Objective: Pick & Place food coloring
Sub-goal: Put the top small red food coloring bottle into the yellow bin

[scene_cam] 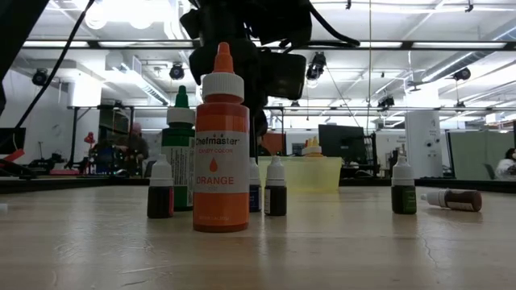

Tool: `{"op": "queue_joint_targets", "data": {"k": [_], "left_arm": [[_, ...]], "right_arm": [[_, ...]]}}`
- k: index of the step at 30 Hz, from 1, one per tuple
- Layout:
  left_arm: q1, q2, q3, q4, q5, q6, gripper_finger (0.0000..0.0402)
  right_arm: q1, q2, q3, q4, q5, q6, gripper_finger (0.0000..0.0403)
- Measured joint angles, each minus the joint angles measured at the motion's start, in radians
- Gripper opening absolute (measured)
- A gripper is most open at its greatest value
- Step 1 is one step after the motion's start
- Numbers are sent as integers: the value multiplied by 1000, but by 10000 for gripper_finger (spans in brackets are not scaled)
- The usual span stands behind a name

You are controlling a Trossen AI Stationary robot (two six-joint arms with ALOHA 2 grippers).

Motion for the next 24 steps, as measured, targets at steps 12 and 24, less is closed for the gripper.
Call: {"op": "queue_joint_targets", "data": {"k": [12,24], "left_arm": [[1,0,0,-3,0,6,73],[8,-1,0,-2,4,9,49]], "right_arm": [[0,0,0,0,1,0,164],[0,0,0,0,1,0,164]]}}
